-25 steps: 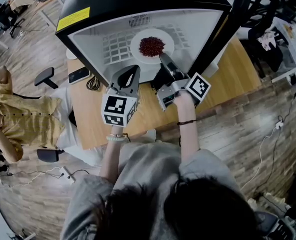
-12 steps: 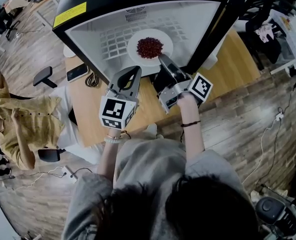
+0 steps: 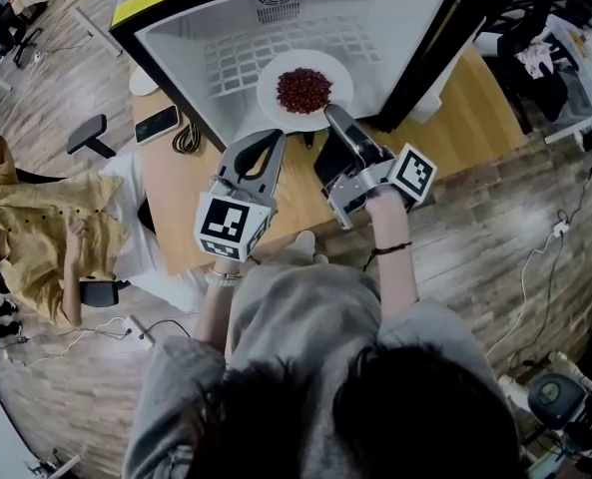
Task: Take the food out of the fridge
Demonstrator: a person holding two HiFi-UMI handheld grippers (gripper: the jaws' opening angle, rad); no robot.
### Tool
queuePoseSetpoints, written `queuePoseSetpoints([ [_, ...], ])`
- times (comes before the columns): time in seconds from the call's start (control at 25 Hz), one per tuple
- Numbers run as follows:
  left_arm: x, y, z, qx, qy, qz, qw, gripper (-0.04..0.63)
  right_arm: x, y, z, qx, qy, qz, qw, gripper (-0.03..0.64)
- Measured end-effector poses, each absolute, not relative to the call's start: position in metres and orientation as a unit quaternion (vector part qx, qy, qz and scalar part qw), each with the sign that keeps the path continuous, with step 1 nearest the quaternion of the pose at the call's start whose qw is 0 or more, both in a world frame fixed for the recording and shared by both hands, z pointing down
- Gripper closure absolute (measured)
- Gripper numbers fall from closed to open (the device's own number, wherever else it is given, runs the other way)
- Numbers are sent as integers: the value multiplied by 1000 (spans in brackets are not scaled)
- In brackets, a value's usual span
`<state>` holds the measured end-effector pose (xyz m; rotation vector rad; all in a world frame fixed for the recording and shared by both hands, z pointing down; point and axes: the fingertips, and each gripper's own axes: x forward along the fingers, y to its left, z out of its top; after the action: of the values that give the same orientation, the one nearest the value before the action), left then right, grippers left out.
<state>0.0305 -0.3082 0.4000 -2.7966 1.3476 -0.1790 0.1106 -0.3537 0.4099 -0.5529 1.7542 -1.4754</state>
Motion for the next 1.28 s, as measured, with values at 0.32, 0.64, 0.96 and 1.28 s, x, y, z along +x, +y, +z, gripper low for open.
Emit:
queuePoseSetpoints([
  [0.32, 33, -287, 397, -906, 419, -56, 27, 588, 111, -334, 408, -203, 695, -577, 377, 538],
  [0.64, 42, -275, 396, -911, 408, -51, 27, 588, 119, -318, 406, -200, 700, -570, 380, 537],
  [0.96, 46, -263, 396, -913, 403, -50, 27, 588, 126, -309, 406, -206, 694, -571, 388, 537],
  [1.28, 42, -259, 396, -912, 406, -50, 28, 588, 127, -306, 405, -205, 692, -570, 393, 537],
])
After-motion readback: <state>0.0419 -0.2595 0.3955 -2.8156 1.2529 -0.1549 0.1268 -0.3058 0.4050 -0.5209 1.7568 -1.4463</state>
